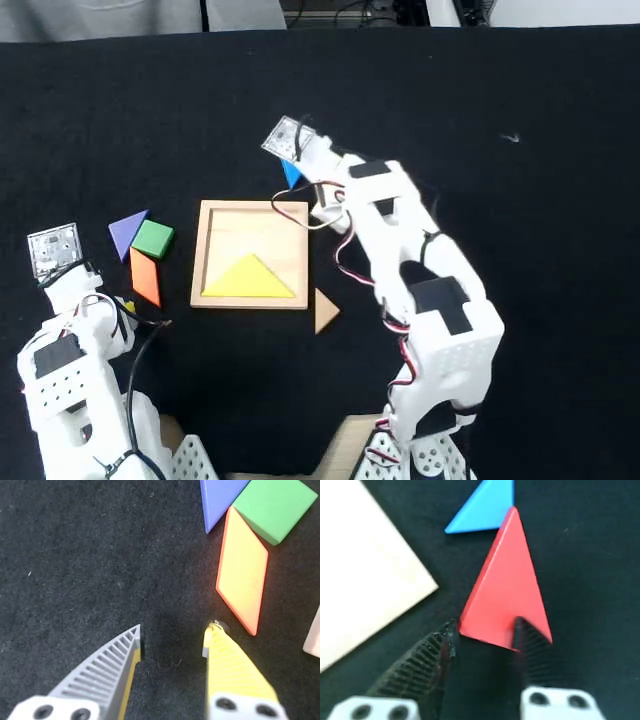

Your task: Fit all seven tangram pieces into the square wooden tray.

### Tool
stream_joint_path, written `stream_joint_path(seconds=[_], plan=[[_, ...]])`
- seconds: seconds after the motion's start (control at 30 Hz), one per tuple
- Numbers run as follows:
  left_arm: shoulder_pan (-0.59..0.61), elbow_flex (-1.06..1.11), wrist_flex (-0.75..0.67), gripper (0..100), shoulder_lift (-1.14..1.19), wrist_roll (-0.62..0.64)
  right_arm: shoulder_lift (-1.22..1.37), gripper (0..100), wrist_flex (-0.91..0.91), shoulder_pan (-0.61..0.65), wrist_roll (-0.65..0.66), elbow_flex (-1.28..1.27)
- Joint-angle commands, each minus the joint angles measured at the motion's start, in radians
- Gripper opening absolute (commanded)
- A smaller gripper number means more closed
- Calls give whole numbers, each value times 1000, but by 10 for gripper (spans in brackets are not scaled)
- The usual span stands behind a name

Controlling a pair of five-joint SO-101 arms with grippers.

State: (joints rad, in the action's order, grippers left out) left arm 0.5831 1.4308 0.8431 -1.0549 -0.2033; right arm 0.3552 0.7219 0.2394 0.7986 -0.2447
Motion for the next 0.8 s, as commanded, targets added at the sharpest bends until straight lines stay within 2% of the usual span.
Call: stream_joint_path(seconds=[0.0, 0.13, 0.33, 0.43, 0.57, 0.67, 0.77], plan=[[-7, -4, -17, 207, -12, -9, -44, 92, -21, -25, 37, -1], [-7, -4, -17, 207, -12, -9, -45, 9, -21, -25, 40, 5], [-7, -4, -17, 207, -12, -9, -50, 23, -57, -40, 32, 15], [-7, -4, -17, 207, -12, -9, -74, 31, -94, -71, -54, 70], [-7, -4, -17, 207, -12, -9, -31, 8, -273, -94, -192, 131], [-7, -4, -17, 207, -12, -9, 74, 11, -379, -95, -160, 180], [-7, -4, -17, 207, -12, -9, 197, 11, -402, -100, -120, 260]])
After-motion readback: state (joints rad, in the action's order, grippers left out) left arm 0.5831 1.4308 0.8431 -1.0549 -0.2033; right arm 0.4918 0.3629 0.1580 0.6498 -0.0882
